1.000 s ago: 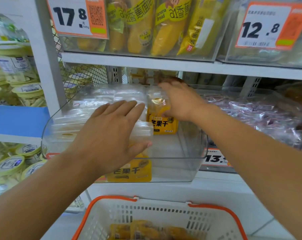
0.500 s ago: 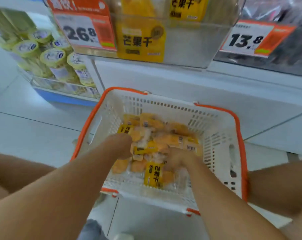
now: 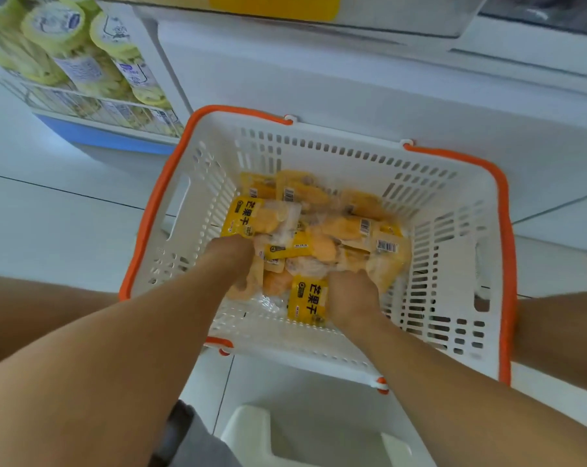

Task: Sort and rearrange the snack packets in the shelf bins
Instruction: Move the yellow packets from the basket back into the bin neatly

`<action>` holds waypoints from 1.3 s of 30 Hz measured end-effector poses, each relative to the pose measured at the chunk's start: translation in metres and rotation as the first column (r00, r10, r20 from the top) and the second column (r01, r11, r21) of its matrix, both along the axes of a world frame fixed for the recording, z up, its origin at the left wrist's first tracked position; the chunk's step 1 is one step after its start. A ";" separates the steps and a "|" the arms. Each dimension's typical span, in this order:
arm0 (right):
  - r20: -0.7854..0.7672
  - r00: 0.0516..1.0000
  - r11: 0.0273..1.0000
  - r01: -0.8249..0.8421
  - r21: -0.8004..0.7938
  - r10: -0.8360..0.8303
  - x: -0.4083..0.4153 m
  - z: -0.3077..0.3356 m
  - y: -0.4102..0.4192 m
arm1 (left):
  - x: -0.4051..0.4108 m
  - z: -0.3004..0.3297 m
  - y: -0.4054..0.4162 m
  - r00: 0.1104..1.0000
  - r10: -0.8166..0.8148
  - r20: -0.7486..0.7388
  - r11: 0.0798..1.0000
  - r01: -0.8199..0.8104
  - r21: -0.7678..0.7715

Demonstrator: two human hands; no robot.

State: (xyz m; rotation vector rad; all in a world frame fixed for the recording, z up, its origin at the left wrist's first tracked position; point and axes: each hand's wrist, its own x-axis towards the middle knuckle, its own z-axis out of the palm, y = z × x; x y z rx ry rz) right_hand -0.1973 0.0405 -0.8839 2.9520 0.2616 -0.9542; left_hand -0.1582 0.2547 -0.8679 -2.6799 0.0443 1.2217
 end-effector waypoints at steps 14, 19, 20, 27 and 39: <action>-0.540 0.839 0.879 0.304 0.366 -0.065 0.079 0.072 -0.047 | 0.025 0.022 -0.004 0.638 0.729 -0.247 0.234 -0.572 -0.786; -0.463 0.799 0.754 0.561 0.342 -0.384 0.097 0.077 -0.072 | 0.044 0.048 -0.015 0.685 0.728 0.013 0.202 -0.197 -0.959; -0.414 0.802 0.739 0.577 0.348 -0.431 0.096 0.076 -0.074 | 0.048 0.057 -0.019 0.677 0.735 0.033 0.177 -0.144 -0.974; -0.471 0.527 0.297 0.826 0.479 -0.707 0.083 0.055 -0.073 | 0.011 0.011 -0.042 0.944 0.324 0.063 0.670 -0.181 -0.720; -0.400 0.647 0.429 0.746 0.510 -0.649 0.084 0.037 -0.063 | 0.018 -0.011 -0.043 0.746 0.664 -0.051 0.587 -0.562 -0.583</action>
